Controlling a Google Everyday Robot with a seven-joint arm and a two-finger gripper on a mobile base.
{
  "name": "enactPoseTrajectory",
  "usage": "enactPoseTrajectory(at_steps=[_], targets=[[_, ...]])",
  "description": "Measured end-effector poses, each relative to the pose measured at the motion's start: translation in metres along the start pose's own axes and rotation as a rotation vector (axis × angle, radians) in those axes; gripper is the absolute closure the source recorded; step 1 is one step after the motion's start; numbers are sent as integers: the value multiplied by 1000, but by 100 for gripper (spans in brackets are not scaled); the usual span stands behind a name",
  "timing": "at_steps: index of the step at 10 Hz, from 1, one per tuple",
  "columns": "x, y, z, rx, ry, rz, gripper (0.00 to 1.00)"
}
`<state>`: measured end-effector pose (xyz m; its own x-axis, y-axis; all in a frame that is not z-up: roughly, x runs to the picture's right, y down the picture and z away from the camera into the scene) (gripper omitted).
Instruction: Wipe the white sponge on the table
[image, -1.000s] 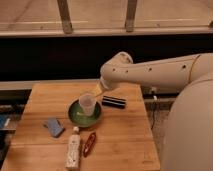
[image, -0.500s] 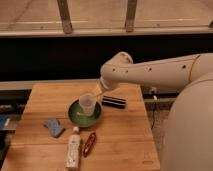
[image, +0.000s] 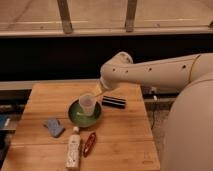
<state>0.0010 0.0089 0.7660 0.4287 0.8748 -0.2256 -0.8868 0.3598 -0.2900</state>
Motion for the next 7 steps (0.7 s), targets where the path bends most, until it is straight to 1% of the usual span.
enactPoseTrajectory(at_steps=[5,7], targets=[[0,0,0,1,0,-2,20],[-4,1,-4,4,-8,-28,20]])
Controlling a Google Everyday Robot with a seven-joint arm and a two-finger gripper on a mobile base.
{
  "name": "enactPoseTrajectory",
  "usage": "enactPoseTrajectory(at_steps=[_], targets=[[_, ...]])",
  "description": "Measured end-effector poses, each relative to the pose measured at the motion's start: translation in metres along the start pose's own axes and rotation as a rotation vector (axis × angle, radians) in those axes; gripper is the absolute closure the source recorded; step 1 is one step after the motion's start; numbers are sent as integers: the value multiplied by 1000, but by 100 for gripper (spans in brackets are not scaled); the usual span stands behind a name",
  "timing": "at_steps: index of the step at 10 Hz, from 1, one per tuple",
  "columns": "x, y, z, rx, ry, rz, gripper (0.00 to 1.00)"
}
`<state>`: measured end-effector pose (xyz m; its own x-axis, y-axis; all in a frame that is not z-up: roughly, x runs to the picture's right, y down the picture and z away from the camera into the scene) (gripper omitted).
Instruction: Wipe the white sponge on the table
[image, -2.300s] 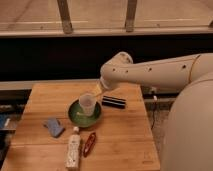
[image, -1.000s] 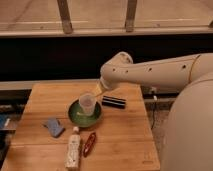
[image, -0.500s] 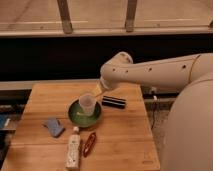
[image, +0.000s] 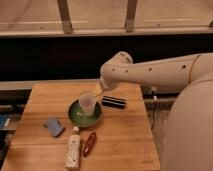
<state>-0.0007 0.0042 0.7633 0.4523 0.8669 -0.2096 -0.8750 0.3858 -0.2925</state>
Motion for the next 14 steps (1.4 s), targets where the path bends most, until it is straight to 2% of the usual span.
enactPoseTrajectory(at_steps=[1,3,5,6,8,11,14], targets=[[-8,3,-4,-2,-8,-29,20],[-32,29,-3,-34,-20,-91,20],[-64,76,7,-91,-18,-158,20],[-72,95,11,-113,-16,-183,20],[-87,163,19,-171,-8,-270,20],[-87,162,19,-165,-7,-276,20],[-87,164,19,-176,-6,-276,20]])
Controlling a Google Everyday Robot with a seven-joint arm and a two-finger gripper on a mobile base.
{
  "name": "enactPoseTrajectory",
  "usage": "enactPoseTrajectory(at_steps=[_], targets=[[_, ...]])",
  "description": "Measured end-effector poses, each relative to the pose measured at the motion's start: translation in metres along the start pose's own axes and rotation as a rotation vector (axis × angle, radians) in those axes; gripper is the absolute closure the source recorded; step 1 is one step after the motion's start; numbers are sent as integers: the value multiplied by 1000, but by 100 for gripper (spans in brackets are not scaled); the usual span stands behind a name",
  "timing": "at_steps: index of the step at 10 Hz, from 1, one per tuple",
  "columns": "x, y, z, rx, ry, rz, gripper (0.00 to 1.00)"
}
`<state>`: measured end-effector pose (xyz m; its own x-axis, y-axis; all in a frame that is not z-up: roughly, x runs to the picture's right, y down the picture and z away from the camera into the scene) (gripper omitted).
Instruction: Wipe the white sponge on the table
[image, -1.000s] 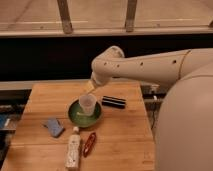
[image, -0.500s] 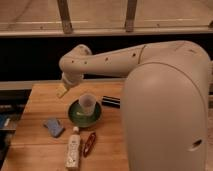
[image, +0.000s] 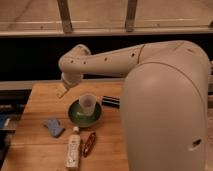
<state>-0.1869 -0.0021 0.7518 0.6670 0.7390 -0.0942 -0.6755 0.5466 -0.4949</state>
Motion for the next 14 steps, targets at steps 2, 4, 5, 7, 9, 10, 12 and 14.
enactPoseTrajectory(at_steps=[2,4,5,7,9,10,12,14], targets=[[5,6,9,-14,29,-41,20],[11,39,36,-74,59,-94,20],[15,46,48,-103,71,-108,20],[15,69,73,-183,97,-145,20],[11,81,85,-219,114,-170,20],[7,88,92,-232,124,-186,20],[5,101,107,-258,144,-211,20],[5,100,107,-258,146,-211,20]])
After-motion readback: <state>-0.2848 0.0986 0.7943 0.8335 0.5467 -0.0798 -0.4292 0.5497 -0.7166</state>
